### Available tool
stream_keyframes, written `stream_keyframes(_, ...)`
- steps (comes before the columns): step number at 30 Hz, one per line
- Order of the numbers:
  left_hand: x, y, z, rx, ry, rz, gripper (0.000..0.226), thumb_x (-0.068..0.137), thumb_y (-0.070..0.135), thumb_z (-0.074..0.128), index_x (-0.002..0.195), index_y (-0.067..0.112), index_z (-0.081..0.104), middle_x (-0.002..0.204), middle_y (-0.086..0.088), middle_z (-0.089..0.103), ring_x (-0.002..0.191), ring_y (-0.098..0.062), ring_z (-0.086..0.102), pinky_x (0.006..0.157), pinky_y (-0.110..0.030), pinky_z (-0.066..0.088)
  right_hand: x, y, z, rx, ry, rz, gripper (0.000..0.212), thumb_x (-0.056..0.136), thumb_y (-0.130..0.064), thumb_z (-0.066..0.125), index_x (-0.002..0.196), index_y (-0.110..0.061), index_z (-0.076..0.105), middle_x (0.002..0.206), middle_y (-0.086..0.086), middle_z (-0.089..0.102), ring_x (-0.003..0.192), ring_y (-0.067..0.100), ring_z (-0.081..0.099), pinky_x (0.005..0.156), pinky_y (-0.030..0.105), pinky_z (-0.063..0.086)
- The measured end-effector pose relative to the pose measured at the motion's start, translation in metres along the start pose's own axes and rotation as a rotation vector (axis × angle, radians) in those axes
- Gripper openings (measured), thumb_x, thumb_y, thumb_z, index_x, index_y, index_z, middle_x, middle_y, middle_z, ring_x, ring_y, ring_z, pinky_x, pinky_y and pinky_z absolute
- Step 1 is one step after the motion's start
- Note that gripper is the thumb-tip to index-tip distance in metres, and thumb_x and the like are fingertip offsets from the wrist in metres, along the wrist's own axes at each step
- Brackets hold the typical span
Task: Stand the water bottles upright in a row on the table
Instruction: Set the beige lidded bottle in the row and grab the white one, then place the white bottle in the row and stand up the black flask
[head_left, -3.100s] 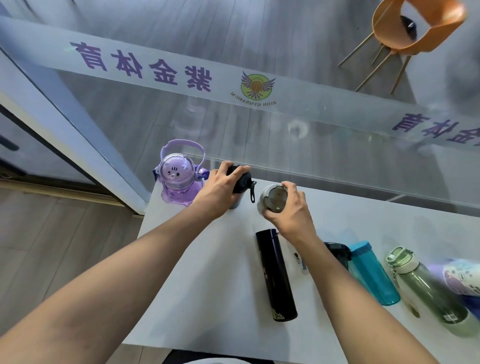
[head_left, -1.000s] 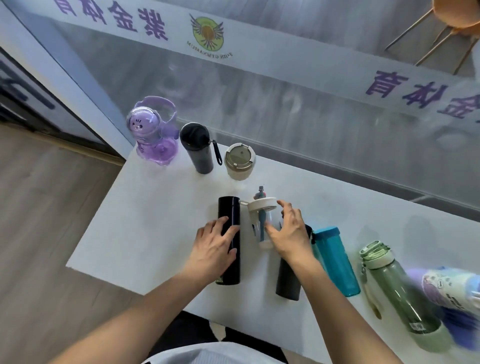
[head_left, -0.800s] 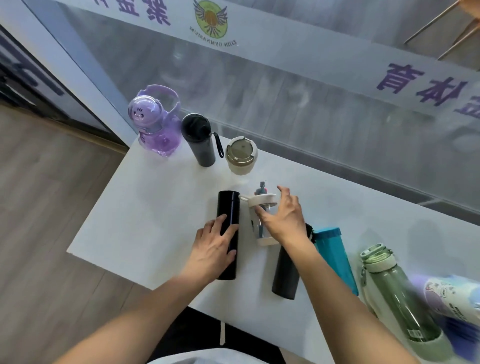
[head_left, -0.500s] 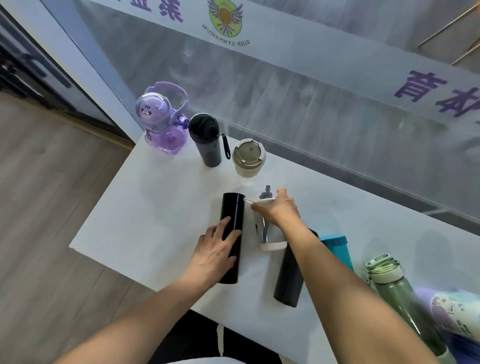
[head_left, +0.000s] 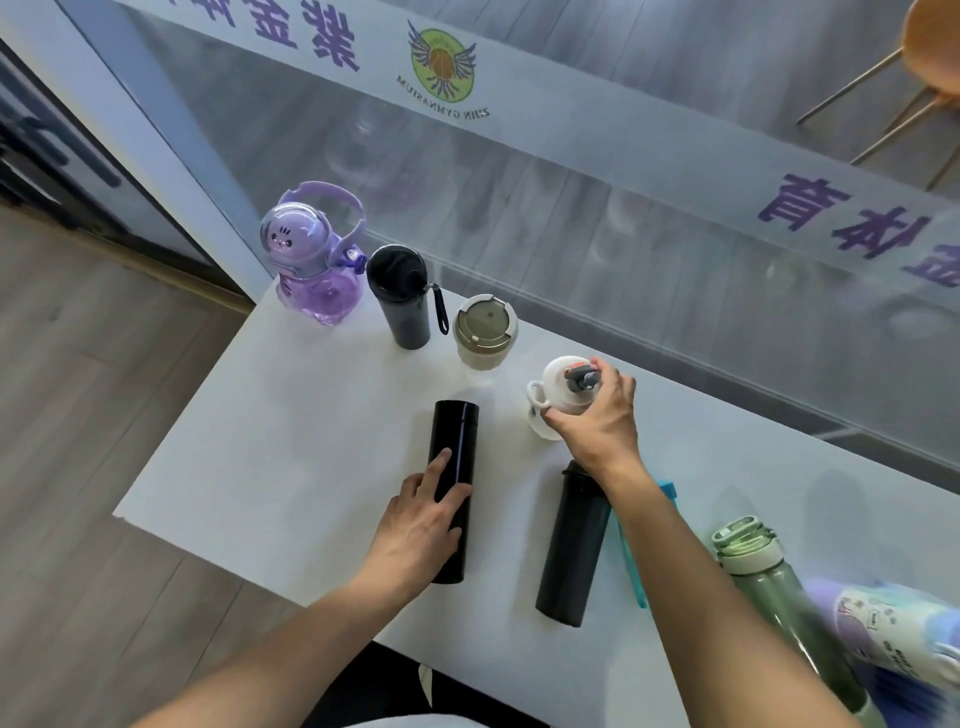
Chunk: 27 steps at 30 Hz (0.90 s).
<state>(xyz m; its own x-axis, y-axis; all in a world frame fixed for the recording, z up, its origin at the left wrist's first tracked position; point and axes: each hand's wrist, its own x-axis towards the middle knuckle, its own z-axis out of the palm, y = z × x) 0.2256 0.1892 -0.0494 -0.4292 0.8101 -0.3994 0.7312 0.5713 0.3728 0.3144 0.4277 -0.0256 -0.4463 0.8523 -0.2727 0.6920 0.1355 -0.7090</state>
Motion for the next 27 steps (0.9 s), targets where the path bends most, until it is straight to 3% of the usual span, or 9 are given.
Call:
stream_keyframes(11,-0.001,0.001,-0.003,0.0,-0.015,-0.007,0.049,0.09,0.024,0.058,0.134,0.036,0.042,0.163,0.004,0.001,0.135,-0.028,0.029,0.091,-0.035,0.05,0.015,0.005,0.007,0.042,0.077,-0.117,0.093,0.066,-0.019,0.091,0.145,-0.018,0.041,0.135,0.004,0.039,0.12,0.018,0.052,0.1,0.017,0.036)
stream_keyframes(24,-0.002,0.001,-0.004,0.041,-0.028,-0.012,0.048,0.09,0.025,0.056,0.134,0.037,0.041,0.163,0.005,0.001,0.134,-0.028,0.03,0.091,-0.034,0.05,0.018,0.003,0.009,0.024,0.133,-0.091,0.093,0.07,-0.031,0.089,0.146,-0.018,0.038,0.137,0.005,0.037,0.123,0.022,0.05,0.098,0.019,0.037)
stream_keyframes(27,0.001,0.002,-0.007,0.088,-0.026,-0.012,0.057,0.087,0.027,0.059,0.139,0.034,0.035,0.161,0.0,0.007,0.127,-0.03,0.039,0.094,-0.035,0.048,0.015,0.004,0.007,0.029,0.128,-0.058,0.106,0.066,-0.036,0.091,0.151,-0.019,0.029,0.139,0.005,0.038,0.129,0.021,0.045,0.104,0.026,0.039)
